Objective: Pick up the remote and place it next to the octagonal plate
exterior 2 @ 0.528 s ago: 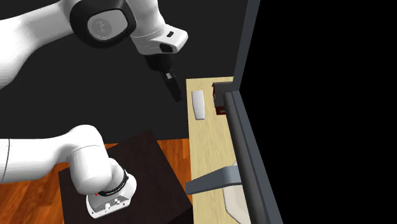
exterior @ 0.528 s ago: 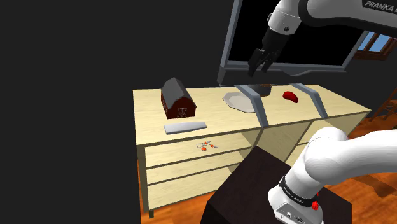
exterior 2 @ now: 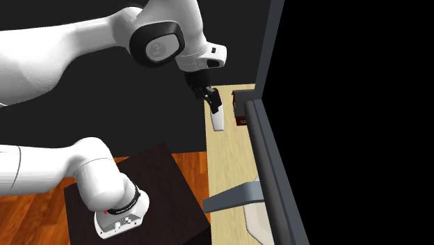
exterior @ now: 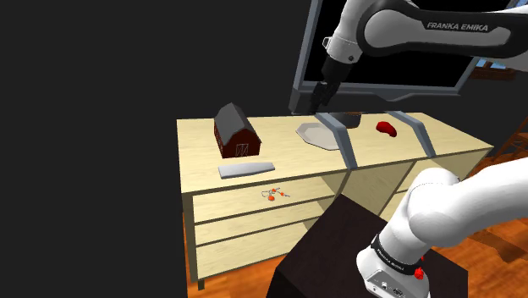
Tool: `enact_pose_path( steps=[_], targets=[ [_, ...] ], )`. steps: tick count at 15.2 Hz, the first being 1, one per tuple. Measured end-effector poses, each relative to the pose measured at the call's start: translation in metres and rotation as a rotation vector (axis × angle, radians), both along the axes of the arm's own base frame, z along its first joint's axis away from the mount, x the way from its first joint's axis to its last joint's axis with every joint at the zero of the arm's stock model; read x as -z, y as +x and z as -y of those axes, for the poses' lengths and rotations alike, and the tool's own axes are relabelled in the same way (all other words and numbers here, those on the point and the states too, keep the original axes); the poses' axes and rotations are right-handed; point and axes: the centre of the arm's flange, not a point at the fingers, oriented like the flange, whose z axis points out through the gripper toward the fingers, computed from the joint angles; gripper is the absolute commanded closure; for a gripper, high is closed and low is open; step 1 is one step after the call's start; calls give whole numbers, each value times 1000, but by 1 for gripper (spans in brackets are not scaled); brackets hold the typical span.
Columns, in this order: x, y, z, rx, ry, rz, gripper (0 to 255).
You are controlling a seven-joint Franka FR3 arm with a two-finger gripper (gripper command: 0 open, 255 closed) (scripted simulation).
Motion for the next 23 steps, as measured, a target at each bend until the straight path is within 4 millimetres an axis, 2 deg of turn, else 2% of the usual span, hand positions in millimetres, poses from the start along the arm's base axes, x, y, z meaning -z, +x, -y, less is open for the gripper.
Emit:
enact_pose_path(
  steps=[7,9,15,20,21,23],
  targets=[
    [60,66,-25,-296,-3,-51,0],
    [81,79,-33,-381,-4,-66,0],
    [135,123,-71,-636,-7,-109,0],
    [186,150,-108,-848,-10,-146,0],
    [189,153,-112,-879,-13,-140,0],
    [181,153,-123,-943,-22,-111,0]
  ],
)
